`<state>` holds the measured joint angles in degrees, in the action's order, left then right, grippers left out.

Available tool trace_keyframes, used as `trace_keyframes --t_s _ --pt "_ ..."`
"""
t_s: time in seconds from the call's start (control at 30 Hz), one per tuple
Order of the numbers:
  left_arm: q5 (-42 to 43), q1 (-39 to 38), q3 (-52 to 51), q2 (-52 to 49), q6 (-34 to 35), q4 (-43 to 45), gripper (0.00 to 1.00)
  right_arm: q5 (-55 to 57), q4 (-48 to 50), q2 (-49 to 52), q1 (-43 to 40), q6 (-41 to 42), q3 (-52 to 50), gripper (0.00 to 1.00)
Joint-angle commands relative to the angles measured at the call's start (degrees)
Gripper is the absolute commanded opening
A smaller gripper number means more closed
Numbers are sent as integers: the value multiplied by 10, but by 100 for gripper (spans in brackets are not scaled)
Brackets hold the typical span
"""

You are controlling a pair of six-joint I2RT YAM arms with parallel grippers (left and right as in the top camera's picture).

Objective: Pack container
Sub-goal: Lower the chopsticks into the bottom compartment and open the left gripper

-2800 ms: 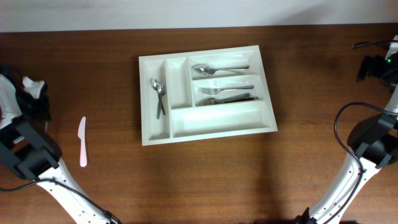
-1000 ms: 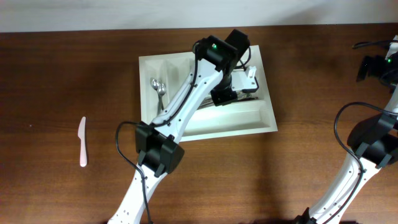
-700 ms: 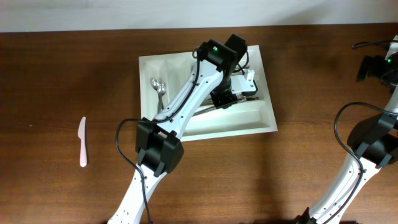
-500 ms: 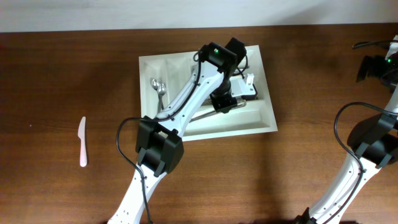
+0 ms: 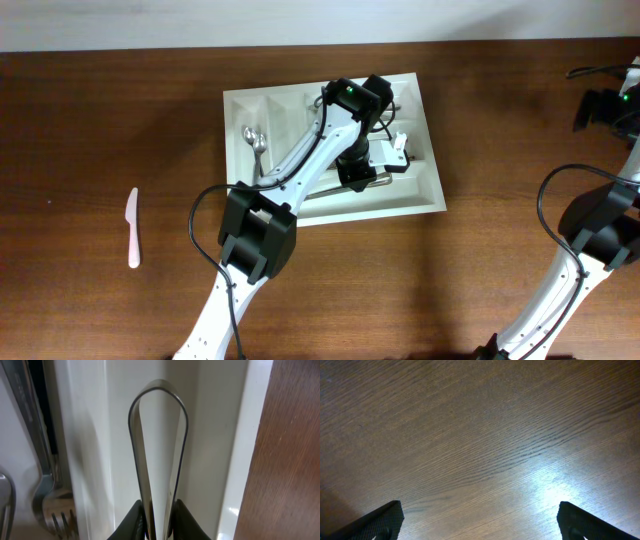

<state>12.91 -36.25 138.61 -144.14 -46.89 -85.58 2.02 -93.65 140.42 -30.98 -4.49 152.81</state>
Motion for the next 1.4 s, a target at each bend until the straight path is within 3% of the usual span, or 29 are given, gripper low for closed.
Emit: trace_keyframes --t_s 0.0,0.17,0.33,0.47,0.53,0.63,1.0,1.23,1.37 --pt "7 0 -3 7 -33 4 2 -3 0 -2 2 5 -2 99" --pt "6 -1 -3 7 -43 9 4 -3 0 -2 2 5 -2 99" --pt "-7 -1 -3 7 -42 12 14 -3 0 -2 2 5 -2 99" --pt "-7 -1 -3 7 -42 12 16 -3 0 -2 3 5 -2 99" --pt "-7 -1 -3 7 -42 12 21 -3 0 -2 2 5 -2 99" --pt "-7 -1 -3 7 -42 12 40 -3 0 -2 2 5 -2 99" --pt "-7 -1 7 7 -23 27 52 -3 0 -2 2 5 -2 99" --pt "-7 0 129 8 56 -4 56 -3 0 -2 2 5 -2 99" --pt "-73 13 249 8 106 -59 68 -3 0 -2 2 5 -2 99"
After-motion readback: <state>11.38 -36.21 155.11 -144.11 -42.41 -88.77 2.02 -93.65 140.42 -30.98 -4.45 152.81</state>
